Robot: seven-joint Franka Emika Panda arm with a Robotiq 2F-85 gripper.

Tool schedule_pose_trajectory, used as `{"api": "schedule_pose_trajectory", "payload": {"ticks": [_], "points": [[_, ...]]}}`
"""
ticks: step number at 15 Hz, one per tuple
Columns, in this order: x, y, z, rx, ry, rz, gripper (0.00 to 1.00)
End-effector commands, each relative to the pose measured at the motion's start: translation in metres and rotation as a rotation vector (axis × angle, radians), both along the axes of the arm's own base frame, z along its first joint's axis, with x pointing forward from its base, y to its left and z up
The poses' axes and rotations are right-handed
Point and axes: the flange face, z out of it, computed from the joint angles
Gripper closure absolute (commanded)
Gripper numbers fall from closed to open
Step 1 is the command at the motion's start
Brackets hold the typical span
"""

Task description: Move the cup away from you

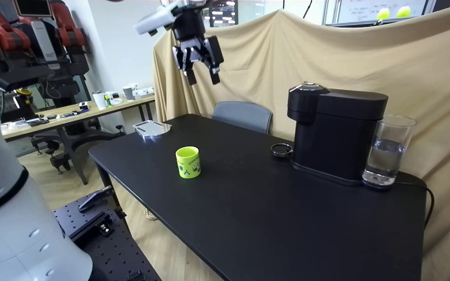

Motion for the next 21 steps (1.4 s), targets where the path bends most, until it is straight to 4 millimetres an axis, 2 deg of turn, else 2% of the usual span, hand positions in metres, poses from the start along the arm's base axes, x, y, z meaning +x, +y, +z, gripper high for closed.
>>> {"api": "schedule_pose_trajectory", "payload": {"ticks": [1, 5, 7, 8, 9, 13, 17, 21], "points": [[0.003, 0.024, -0.058, 0.026, 0.063, 0.075, 0.0], [-0.005, 0.051, -0.113, 0.018, 0.148, 0.145, 0.0], [-0.009, 0.063, -0.132, -0.005, 0.16, 0.153, 0.0], [-0.005, 0.054, -0.12, 0.009, 0.16, 0.155, 0.0], [-0.006, 0.057, -0.127, 0.008, 0.17, 0.163, 0.0], [-0.006, 0.059, -0.129, 0.002, 0.168, 0.173, 0.0], [0.008, 0.081, -0.169, 0.029, 0.124, 0.216, 0.0], [0.021, 0.096, -0.223, 0.051, 0.113, 0.237, 0.0]]}}
